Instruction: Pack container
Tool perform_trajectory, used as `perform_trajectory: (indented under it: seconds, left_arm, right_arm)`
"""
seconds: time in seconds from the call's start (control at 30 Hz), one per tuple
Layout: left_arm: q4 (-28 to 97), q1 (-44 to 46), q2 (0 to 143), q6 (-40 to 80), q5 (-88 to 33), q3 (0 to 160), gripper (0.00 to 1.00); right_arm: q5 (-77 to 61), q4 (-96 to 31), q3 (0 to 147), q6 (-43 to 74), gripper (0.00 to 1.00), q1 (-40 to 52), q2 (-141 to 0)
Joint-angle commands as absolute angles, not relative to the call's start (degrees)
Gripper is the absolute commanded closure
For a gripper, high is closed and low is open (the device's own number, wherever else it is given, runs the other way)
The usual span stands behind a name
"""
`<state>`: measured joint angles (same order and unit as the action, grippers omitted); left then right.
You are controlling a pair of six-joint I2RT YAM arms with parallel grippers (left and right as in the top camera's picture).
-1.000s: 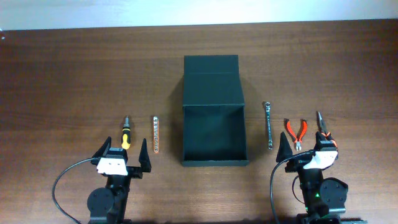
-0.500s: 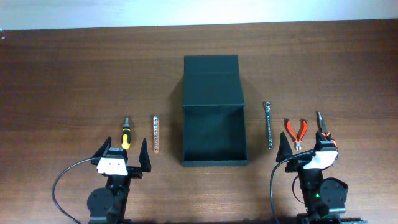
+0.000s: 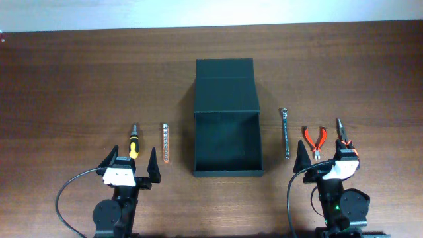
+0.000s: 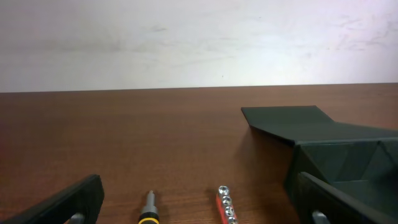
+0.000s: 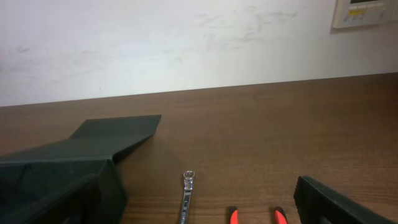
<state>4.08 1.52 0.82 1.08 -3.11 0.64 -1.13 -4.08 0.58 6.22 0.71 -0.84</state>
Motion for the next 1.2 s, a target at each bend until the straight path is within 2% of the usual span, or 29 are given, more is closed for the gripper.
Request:
perform_trajectory:
  seconds: [0.0,0.9,1.17]
  left_arm:
    - [4.5,1.2,0.4,0.2,-2.7,0.5,0.01]
    - [4.5,1.2,0.4,0.2,-2.7,0.5,0.01]
    - [4.5,1.2,0.4,0.2,-2.7,0.5,0.01]
  right_arm:
    - [-1.9,-4.3,0.3,6.5,0.01,0.4,-0.2]
    - [-5.1,-4.1,0.3,6.5,0.01,0.4,-0.3]
    - [-22.7,-0.4,0.6,8.3,0.01,0.4,-0.4]
